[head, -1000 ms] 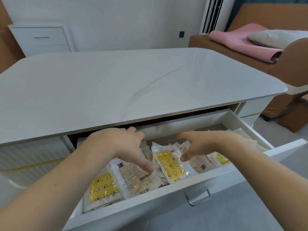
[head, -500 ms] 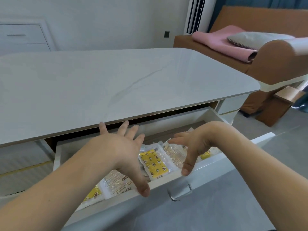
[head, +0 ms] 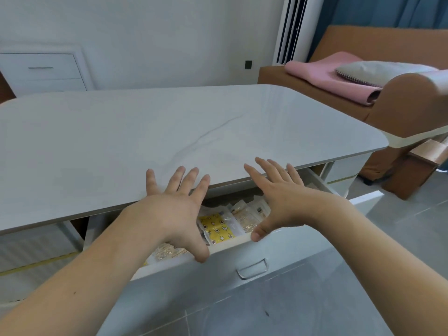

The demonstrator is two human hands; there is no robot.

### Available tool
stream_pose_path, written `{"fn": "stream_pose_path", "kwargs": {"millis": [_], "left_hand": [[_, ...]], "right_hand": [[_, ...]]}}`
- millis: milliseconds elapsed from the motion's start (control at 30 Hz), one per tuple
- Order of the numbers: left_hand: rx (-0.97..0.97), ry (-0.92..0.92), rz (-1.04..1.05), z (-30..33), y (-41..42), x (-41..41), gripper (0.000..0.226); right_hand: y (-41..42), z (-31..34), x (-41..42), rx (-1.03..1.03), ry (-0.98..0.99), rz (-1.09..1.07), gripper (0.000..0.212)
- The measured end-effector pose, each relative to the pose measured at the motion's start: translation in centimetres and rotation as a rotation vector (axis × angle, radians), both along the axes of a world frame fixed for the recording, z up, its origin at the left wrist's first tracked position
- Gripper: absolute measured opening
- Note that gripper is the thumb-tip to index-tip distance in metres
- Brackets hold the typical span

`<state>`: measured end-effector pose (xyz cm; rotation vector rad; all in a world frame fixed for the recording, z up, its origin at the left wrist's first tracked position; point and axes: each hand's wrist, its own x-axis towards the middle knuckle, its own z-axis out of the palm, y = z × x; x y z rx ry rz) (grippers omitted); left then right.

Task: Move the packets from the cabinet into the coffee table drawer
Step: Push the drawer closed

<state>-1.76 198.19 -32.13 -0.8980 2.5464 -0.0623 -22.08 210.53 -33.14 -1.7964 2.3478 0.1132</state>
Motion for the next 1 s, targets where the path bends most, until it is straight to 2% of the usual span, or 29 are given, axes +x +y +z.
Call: {"fn": "stream_pose_path", "kwargs": {"millis": [400,633,767,1000], "left_hand": [[0.052,0.218,0.006,-1.3,-3.4,0.6,0.129],[-0.127,0.353,-0.005,-2.4,-4.0,0.3,0.12],[-0.159,0.363,0.005,-3.0,-4.4,0.0,0.117],[-0.218,0.401,-0.006,-3.3,-4.4,-0.3,0.099]], "right_hand": [[-1.1,-2.9,-2.3,-0.225,-0.002,0.01,0.125],[-1.6,-3.3,-1.5,-0.367,0.022,0.038,0.1],[-1.6,-3.7,-1.7,-0.417,0.033,0.033,0.088],[-2.5,-4.5,-1.3,-0.533,0.055,-0.029,0.071]]}}
